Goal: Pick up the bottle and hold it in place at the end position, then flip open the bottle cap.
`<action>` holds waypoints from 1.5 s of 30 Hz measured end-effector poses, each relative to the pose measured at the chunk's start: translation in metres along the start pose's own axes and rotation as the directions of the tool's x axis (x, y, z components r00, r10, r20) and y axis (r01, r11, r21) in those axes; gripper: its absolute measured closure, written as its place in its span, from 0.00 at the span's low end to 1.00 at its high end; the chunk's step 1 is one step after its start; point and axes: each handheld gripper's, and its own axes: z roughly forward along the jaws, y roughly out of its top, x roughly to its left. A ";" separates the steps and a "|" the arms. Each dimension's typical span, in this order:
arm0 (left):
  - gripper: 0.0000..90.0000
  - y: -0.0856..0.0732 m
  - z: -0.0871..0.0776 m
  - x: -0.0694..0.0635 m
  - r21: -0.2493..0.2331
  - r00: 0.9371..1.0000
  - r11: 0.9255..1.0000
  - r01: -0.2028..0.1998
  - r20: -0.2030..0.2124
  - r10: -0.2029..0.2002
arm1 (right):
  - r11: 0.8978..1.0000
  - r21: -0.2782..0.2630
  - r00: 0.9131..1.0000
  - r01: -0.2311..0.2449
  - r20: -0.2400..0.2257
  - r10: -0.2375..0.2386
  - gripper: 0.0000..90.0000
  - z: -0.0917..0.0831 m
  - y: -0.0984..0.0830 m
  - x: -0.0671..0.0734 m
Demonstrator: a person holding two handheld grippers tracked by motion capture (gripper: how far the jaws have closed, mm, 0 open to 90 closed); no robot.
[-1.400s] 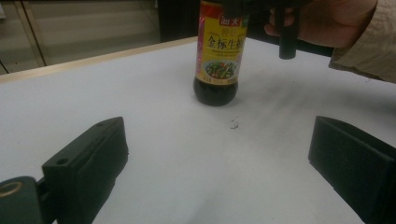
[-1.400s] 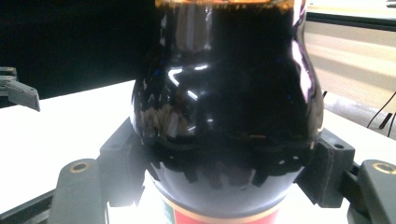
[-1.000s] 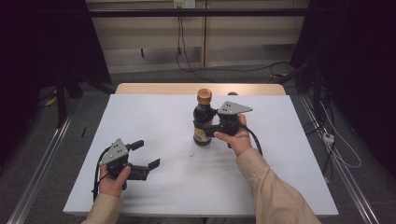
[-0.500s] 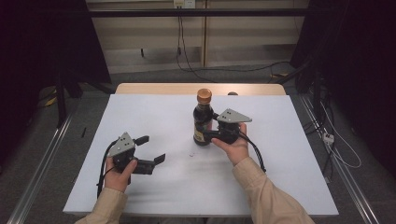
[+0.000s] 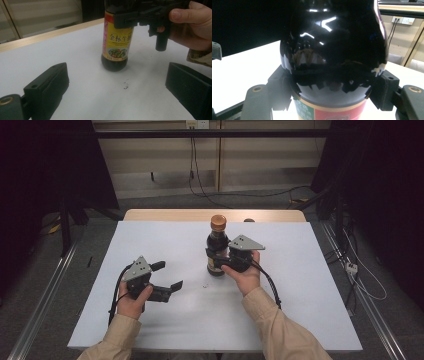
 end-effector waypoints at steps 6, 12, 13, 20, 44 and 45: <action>0.05 0.005 0.001 0.003 -0.010 1.000 1.000 0.020 0.014 -0.020 | 1.000 0.009 1.000 0.007 -0.007 -0.007 0.34 -0.001 0.001 -0.001; 0.05 0.015 0.006 0.003 -0.007 0.999 1.000 0.021 0.043 -0.021 | 1.000 0.008 1.000 0.001 -0.010 -0.001 0.34 -0.001 0.000 -0.002; 0.05 0.018 0.007 0.003 -0.007 0.998 1.000 0.024 0.052 -0.024 | 1.000 0.008 1.000 0.001 -0.012 -0.001 0.34 -0.001 0.000 -0.002; 0.05 0.033 0.016 0.002 0.003 0.995 1.000 0.015 0.094 -0.016 | 1.000 0.006 1.000 -0.001 -0.010 0.001 0.34 -0.001 0.000 -0.002; 0.05 0.059 0.029 0.005 0.017 0.994 1.000 0.011 0.111 -0.013 | 1.000 0.015 1.000 -0.008 -0.025 0.008 0.34 -0.001 0.001 -0.003; 0.05 0.061 0.031 0.005 0.016 0.994 1.000 0.011 0.104 -0.013 | 1.000 0.016 1.000 -0.008 -0.025 0.008 0.34 -0.001 0.001 -0.003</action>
